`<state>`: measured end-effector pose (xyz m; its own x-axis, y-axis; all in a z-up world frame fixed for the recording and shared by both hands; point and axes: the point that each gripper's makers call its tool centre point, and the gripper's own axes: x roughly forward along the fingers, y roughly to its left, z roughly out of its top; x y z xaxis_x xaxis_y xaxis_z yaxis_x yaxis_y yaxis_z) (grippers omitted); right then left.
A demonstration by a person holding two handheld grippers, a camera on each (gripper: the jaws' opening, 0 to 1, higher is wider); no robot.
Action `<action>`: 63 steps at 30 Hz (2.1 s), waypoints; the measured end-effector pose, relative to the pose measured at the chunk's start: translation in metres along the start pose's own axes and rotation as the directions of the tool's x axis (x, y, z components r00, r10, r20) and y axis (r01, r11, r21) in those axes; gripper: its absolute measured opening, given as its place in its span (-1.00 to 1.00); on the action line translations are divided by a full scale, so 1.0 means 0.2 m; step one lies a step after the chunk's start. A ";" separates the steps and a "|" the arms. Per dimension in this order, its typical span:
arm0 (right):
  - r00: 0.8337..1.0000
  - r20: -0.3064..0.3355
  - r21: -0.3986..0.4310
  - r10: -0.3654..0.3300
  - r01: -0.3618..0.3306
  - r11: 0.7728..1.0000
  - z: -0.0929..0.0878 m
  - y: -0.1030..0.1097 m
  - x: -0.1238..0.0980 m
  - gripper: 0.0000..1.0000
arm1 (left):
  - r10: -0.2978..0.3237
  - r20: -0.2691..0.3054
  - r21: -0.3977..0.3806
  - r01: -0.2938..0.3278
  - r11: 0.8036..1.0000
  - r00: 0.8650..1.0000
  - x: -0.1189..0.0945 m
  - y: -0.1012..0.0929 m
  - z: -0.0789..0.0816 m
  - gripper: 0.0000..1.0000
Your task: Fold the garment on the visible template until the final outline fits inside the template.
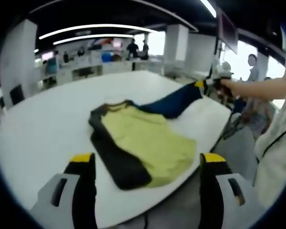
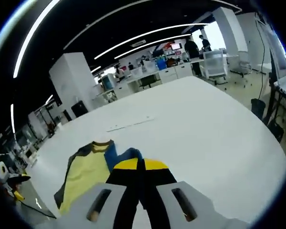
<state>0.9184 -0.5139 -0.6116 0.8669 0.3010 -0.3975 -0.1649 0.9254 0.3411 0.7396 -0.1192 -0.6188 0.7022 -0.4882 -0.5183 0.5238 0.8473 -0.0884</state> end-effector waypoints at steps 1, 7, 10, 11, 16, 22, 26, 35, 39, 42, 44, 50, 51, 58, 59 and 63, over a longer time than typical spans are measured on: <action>1.000 0.001 0.003 -0.007 0.007 1.000 0.01 -0.01 0.00 -0.96 | 0.000 0.000 -0.001 0.000 1.000 1.000 0.00 0.00 0.00 0.71; 0.999 0.025 0.032 -0.041 0.040 0.999 0.07 -0.08 0.01 -0.96 | 0.005 -0.003 -0.009 -0.005 1.000 1.000 -0.01 0.00 -0.01 0.71; 0.998 0.031 0.046 -0.061 0.059 0.997 0.09 -0.11 0.02 -0.96 | 0.007 -0.005 -0.012 -0.007 1.000 1.000 -0.01 0.01 -0.02 0.71; 0.997 0.034 0.055 -0.069 0.067 0.996 0.10 -0.13 0.02 -0.96 | 0.008 -0.006 -0.014 -0.008 1.000 1.000 -0.01 0.01 -0.02 0.71; 0.995 0.040 0.084 -0.096 0.092 0.992 0.12 -0.23 0.06 -0.96 | 0.010 -0.011 -0.018 -0.011 1.000 1.000 -0.01 0.01 -0.03 0.71; 0.990 0.029 0.143 -0.136 0.131 0.981 0.08 -0.34 0.08 -0.96 | 0.011 -0.021 -0.021 -0.012 1.000 1.000 -0.01 0.00 -0.04 0.71; 0.988 0.018 0.168 -0.156 0.151 0.974 0.04 -0.42 0.09 -0.96 | 0.014 -0.025 -0.022 -0.014 1.000 1.000 -0.01 0.00 -0.04 0.71; 0.980 -0.017 0.187 -0.200 0.200 0.962 -0.05 -0.56 0.13 -0.96 | 0.022 -0.022 -0.014 -0.022 1.000 1.000 0.01 -0.02 -0.02 0.70; 0.977 -0.038 0.175 -0.211 0.215 0.961 -0.06 -0.60 0.14 -0.96 | 0.020 -0.020 -0.018 -0.021 1.000 1.000 0.01 -0.03 -0.01 0.69; 0.974 -0.054 0.174 -0.221 0.227 0.958 -0.08 -0.62 0.15 -0.96 | 0.017 -0.024 -0.016 -0.018 1.000 1.000 0.02 -0.04 -0.02 0.69; 0.971 -0.067 0.167 -0.231 0.239 0.957 -0.09 -0.64 0.15 -0.96 | 0.017 -0.025 -0.017 -0.017 1.000 1.000 0.02 -0.04 -0.02 0.69; 0.964 -0.084 0.151 -0.254 0.264 0.953 -0.11 -0.67 0.14 -0.95 | 0.015 -0.031 -0.015 -0.015 1.000 0.999 0.02 -0.05 -0.02 0.69; 0.961 -0.083 0.138 -0.264 0.274 0.952 -0.11 -0.69 0.14 -0.95 | 0.014 -0.031 -0.016 -0.015 1.000 0.999 0.02 -0.05 -0.02 0.69; 0.949 -0.063 0.136 -0.308 0.314 0.940 -0.10 -0.73 0.08 -0.97 | 0.008 -0.032 -0.014 -0.008 1.000 0.999 0.03 -0.07 -0.01 0.69; 0.948 -0.060 0.134 -0.311 0.317 0.939 -0.10 -0.74 0.08 -0.97 | 0.006 -0.033 -0.014 -0.007 1.000 0.999 0.04 -0.07 -0.01 0.69; 0.944 -0.060 0.115 -0.326 0.331 0.937 -0.11 -0.76 0.05 -0.97 | -0.002 -0.034 -0.010 0.002 1.000 0.999 0.05 -0.08 -0.01 0.68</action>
<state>0.9421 -0.6459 -0.6851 0.8436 -0.0037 -0.5369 0.1860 0.9400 0.2858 0.7369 -0.1365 -0.6246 0.6847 -0.4824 -0.5463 0.5202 0.8485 -0.0974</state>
